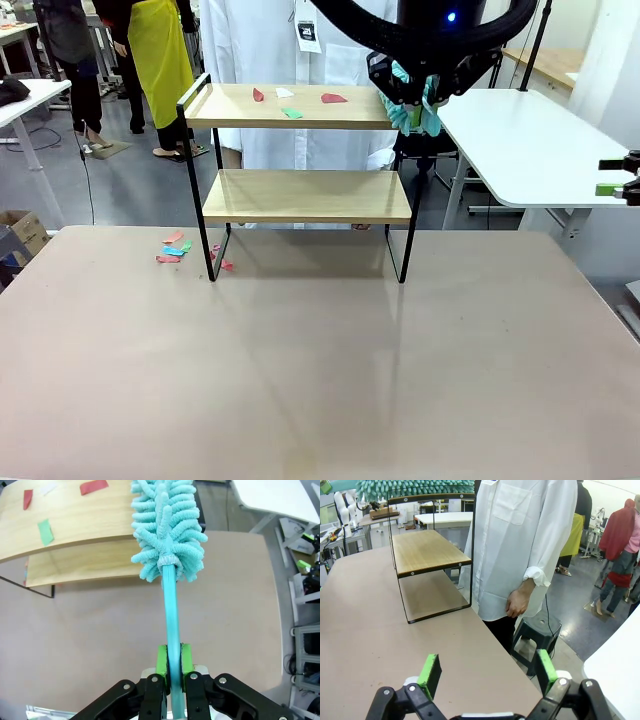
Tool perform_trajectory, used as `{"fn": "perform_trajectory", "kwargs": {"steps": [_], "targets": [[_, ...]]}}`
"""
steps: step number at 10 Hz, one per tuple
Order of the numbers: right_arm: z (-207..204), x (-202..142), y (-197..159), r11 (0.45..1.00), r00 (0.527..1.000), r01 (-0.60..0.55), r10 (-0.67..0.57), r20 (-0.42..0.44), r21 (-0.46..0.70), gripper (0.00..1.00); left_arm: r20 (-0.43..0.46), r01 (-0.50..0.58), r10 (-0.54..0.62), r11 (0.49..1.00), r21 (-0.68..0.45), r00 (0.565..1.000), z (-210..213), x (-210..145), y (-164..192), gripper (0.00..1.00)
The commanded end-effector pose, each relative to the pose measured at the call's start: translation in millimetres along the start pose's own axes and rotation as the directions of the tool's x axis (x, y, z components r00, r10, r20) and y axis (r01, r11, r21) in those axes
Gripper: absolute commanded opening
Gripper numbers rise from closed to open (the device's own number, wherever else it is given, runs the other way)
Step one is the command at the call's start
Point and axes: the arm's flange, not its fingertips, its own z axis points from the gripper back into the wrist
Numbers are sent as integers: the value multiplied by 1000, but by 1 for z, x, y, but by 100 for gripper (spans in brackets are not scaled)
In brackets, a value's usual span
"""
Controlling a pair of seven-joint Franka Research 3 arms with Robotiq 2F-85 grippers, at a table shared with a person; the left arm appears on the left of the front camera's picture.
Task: Clean the shelf.
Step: Clean the specific section of the Shelf indicated by the human with the Duster.
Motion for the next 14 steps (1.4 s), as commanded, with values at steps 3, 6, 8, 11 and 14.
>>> {"fn": "perform_trajectory", "kwargs": {"steps": [3, 6, 8, 11, 14], "targets": [[-2, 6, 1, 1000, 1000, 13, -13, -23, -12, 100, -42, -2, 5, 997, 74, 999, -2, 14, 47, 13], [-2, 6, 1, 1000, 1000, 13, -13, -23, -12, 100, -104, -24, 41, 988, 153, 994, -17, 20, 111, 13], [-2, 6, 1, 1000, 1000, 13, -13, -23, -12, 100, -125, -18, 50, 970, 244, 991, -23, 17, 155, 13], [-2, 6, 1, 1000, 1000, 13, -13, -23, -12, 100, -86, -19, 59, 913, 407, 995, -15, 13, 216, 13], [-2, 6, 1, 1000, 1000, 13, -13, -23, -12, 100, 29, -54, 46, 847, 529, 999, 6, 16, 255, 13]]}}
